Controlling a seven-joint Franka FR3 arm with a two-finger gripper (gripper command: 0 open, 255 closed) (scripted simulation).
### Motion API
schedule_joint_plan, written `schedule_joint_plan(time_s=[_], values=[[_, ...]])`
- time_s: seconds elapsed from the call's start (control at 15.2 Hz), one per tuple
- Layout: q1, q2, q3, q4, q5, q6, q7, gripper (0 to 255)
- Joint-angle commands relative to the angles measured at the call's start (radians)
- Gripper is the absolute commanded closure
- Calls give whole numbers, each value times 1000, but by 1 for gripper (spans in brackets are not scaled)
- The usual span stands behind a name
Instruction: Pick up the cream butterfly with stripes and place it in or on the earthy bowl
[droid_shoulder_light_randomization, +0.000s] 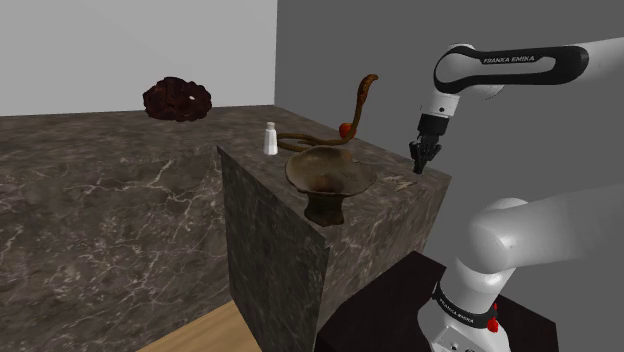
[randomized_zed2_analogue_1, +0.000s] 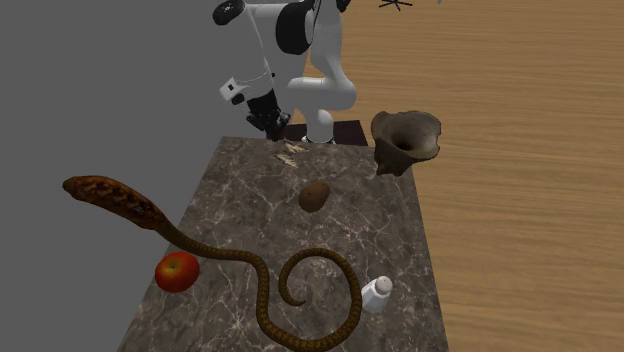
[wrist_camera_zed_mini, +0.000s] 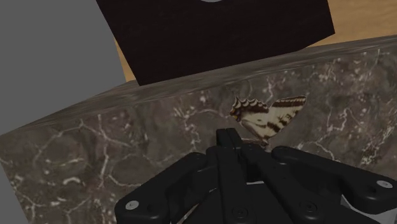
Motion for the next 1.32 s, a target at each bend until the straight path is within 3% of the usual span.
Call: schedule_joint_plan(time_s=[0.0, 0.07, 0.13, 0.4, 0.46, 0.92, 1.25], values=[[0, 0, 0, 0, 0, 0, 0, 255], [0, 0, 0, 0, 0, 0, 0, 255], [0, 0, 0, 0, 0, 0, 0, 0], [0, 101, 250, 31, -10, 9, 312, 0], [0, 119, 277, 39, -12, 8, 347, 0], [-7, 108, 264, -60, -26, 96, 350, 0], [-7, 108, 263, -68, -27, 103, 350, 0]])
